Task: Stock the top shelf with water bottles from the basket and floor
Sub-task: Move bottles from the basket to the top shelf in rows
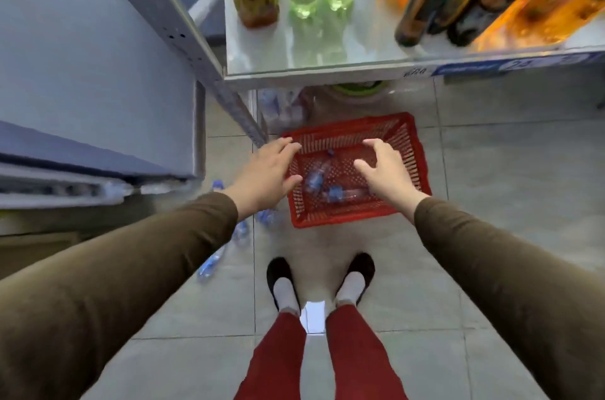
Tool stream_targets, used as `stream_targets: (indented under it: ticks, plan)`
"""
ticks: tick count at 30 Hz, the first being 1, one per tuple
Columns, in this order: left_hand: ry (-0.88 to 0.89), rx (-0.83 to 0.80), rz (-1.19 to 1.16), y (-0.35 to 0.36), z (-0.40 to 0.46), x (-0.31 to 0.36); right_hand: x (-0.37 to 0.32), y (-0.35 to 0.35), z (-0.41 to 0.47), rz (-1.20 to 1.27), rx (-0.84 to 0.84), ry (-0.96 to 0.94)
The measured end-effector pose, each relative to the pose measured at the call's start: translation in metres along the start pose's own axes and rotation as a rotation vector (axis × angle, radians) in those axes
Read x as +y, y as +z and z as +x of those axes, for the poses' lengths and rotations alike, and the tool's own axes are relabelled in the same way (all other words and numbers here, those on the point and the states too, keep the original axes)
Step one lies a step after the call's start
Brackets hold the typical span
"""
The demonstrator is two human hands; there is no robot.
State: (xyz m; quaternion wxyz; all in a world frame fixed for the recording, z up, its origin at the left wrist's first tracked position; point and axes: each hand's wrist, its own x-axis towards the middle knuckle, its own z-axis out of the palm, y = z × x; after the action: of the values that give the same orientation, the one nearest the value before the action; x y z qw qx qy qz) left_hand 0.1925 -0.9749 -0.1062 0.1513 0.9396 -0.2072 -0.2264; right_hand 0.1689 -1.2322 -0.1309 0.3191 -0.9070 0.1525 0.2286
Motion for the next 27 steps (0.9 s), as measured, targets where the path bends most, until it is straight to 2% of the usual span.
stream_targets:
  ticks: [7, 12, 16, 23, 27]
  plan:
    - [-0.150, -0.111, -0.192, 0.131, 0.076, -0.045, 0.086, 0.124, 0.083, 0.658, -0.026, 0.540]
    - [-0.272, -0.126, -0.329, 0.202, 0.136, -0.063, 0.134, 0.197, 0.137, 1.036, 0.006, 0.788]
    - [-0.351, -0.136, -0.385, 0.243, 0.177, -0.077, 0.158, 0.242, 0.175, 1.120, 0.026, 0.869]
    - [-0.425, -0.202, -0.451, 0.316, 0.241, -0.109, 0.214, 0.310, 0.243, 1.163, -0.058, 0.922]
    - [-0.385, -0.284, -0.400, 0.333, 0.258, -0.107, 0.190, 0.309, 0.260, 1.353, -0.007, 0.994]
